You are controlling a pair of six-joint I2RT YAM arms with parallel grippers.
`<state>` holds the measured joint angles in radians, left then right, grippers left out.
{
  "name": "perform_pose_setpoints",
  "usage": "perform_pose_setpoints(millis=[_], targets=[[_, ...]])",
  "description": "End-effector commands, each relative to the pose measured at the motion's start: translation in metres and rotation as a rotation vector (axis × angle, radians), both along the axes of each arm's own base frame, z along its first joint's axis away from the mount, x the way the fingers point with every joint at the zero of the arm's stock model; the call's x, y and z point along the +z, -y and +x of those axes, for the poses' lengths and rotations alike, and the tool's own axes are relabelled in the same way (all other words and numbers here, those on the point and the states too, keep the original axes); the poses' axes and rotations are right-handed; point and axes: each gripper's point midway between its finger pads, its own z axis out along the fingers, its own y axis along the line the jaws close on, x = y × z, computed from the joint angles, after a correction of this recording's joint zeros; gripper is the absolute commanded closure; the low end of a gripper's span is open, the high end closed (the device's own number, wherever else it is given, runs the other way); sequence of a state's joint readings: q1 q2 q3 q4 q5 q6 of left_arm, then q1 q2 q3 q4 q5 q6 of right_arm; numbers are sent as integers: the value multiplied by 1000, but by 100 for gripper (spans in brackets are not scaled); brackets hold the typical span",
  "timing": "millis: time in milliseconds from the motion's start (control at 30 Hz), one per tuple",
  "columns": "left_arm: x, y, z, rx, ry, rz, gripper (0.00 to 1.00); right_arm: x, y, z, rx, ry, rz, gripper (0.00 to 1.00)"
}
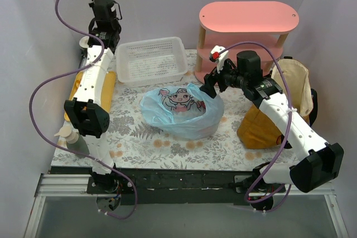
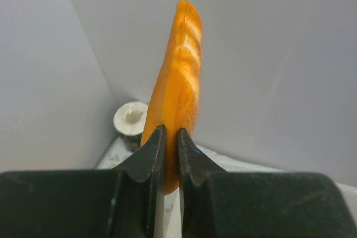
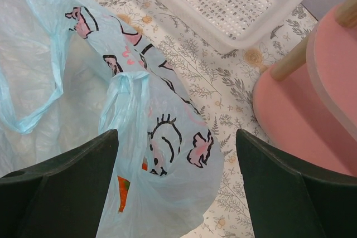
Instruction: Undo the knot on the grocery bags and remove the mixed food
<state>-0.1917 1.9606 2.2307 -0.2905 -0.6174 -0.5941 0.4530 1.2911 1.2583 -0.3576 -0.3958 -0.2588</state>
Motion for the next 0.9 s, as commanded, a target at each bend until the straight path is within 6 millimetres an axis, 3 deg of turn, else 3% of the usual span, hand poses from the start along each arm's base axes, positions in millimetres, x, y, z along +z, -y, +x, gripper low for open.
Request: perform_pose_setpoints(millis=[0,33,67,100,167,200,233,267,300,367,400,433,500,533,633,733,867], targets=[[-29,-4,-31,-108,-106,-164,100,15,-3,-1,6,40,43,9],[-33,-7,-51,-123,-149,-192,100,14,-3,-1,4,39,42,9],[-61,-8,-60,-118,-226,-219,100,14,-2,0,-1,40,38,9],[-74,-3,-67,-143,-255,-300,100,12,-2,0,-1,38,36,9],[-85,-18,-94,-143,-288,-398,100,8,-1,0,-5,28,29,9],[-107,-15,-104,-172,-336,-443,100,7,-2,-1,-1,25,29,9],[-111,-15,-111,-166,-330,-493,100,3,-2,-1,2,12,24,9],[-98,-28,-125,-142,-286,-509,100,2,-3,-1,7,8,25,9],[-115,-30,-133,-125,-311,-522,100,0,-3,-2,9,1,24,9],[-99,-35,-148,-119,-232,-542,100,-5,-5,-1,15,-17,21,9],[-115,-36,-152,-98,-252,-560,100,-5,-7,-1,19,-21,22,9],[-118,-42,-158,-67,-241,-611,100,-5,-7,0,21,-22,22,9],[-132,-46,-167,-54,-256,-681,100,-8,-9,1,24,-34,20,9],[-151,-55,-171,-30,-282,-720,100,-7,-9,2,24,-33,21,9],[-177,-57,-177,-36,-311,-798,100,-8,-9,3,26,-35,16,9],[-184,-54,-171,-70,-309,-815,100,-11,-8,1,25,-38,9,9],[-185,-70,-161,-13,-280,-787,100,-16,-4,-3,19,-36,-5,9]])
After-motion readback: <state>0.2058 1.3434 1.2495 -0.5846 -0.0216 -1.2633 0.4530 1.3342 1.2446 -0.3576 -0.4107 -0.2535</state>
